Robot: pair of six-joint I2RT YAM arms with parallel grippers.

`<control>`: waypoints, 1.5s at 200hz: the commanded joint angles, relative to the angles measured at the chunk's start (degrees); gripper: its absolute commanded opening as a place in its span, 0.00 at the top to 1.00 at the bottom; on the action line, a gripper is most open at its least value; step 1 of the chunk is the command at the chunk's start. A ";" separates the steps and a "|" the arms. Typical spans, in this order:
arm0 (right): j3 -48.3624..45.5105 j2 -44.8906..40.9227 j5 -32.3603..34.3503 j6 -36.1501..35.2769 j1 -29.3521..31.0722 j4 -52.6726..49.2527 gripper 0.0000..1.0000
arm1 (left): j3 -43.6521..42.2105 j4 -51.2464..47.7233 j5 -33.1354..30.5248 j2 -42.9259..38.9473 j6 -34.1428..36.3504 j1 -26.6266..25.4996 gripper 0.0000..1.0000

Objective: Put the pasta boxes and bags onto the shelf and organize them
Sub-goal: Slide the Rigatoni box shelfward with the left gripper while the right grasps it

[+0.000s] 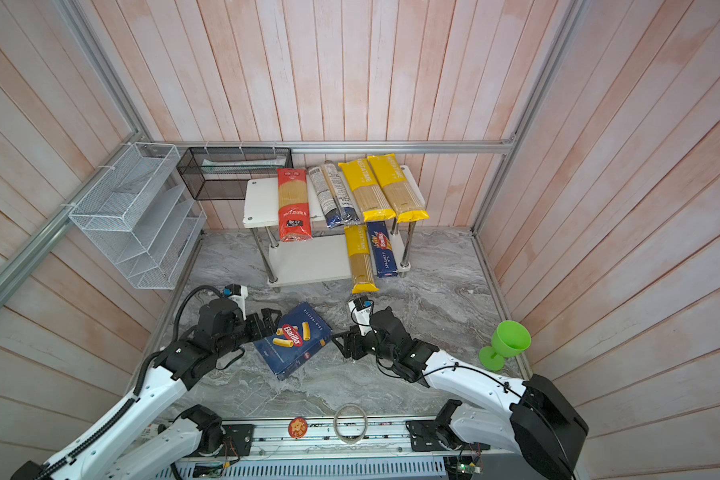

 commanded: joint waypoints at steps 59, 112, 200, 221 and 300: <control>8.72 15.86 -13.13 -2.58 -3.82 7.58 0.27 | -7.42 -5.61 -0.84 -10.29 -12.25 -1.39 0.00; 13.17 24.37 -15.79 -3.00 -3.83 7.94 0.26 | -11.09 -1.26 -0.03 -8.59 -13.86 -3.67 0.00; 16.83 31.44 -16.46 -4.09 -3.82 6.98 0.24 | -14.86 10.95 2.37 -5.95 -12.30 -7.16 0.00; 17.98 33.26 -16.62 -4.68 -3.81 6.47 0.24 | -14.64 11.04 2.06 -4.77 -11.60 -7.33 0.00; 17.04 35.24 -19.33 -1.79 -2.73 11.53 0.30 | -15.03 13.51 1.21 -3.36 -9.08 -8.69 0.00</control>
